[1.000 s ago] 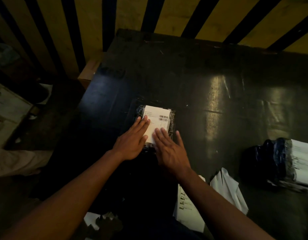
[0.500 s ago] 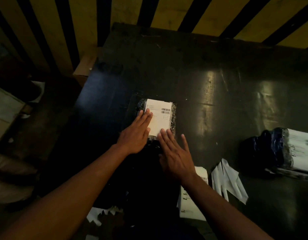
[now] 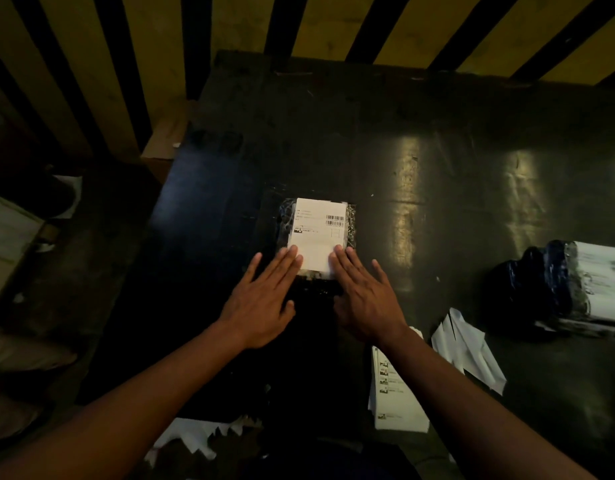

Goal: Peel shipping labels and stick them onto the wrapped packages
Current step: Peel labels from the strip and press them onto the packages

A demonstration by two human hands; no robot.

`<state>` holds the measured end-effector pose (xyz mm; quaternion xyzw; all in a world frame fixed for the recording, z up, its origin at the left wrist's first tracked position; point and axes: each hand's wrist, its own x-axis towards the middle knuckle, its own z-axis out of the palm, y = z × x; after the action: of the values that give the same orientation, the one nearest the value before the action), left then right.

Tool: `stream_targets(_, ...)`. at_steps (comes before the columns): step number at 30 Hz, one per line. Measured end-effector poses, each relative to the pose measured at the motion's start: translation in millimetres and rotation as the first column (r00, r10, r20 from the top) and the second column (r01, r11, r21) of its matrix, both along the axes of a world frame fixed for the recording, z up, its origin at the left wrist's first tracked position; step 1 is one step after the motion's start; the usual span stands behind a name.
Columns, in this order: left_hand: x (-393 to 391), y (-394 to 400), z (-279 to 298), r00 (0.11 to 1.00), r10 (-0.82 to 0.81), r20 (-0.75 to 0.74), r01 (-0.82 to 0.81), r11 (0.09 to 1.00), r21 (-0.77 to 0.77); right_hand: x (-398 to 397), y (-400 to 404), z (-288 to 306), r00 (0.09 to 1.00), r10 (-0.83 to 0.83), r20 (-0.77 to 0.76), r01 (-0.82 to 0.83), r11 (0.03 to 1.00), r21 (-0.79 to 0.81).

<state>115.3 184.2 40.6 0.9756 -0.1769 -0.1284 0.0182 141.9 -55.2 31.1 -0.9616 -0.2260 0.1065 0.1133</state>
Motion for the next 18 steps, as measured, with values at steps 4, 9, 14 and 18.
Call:
stream_targets(4, 1, 9, 9, 0.999, 0.046, -0.026, -0.048, 0.995, -0.086, -1, 5, 4, 0.999, -0.032, -0.039, 0.033, 0.999, 0.012)
stream_targets(9, 23, -27, 11, 0.999, -0.015, -0.037, 0.009, 0.985, -0.174, 0, 12, 9, 0.995, -0.064, -0.072, 0.065, 0.998, 0.014)
stream_targets(14, 37, -22, 11, 1.0, -0.025, -0.016, 0.023, 0.995, -0.097, 0, 6, 8, 0.995, -0.074, -0.062, 0.074, 0.997, -0.003)
stream_targets(18, 30, 13, 17, 1.0, -0.009, -0.027, 0.007, 0.999, -0.043, 1, 8, 13, 0.994, -0.07, -0.08, 0.071, 0.998, 0.002)
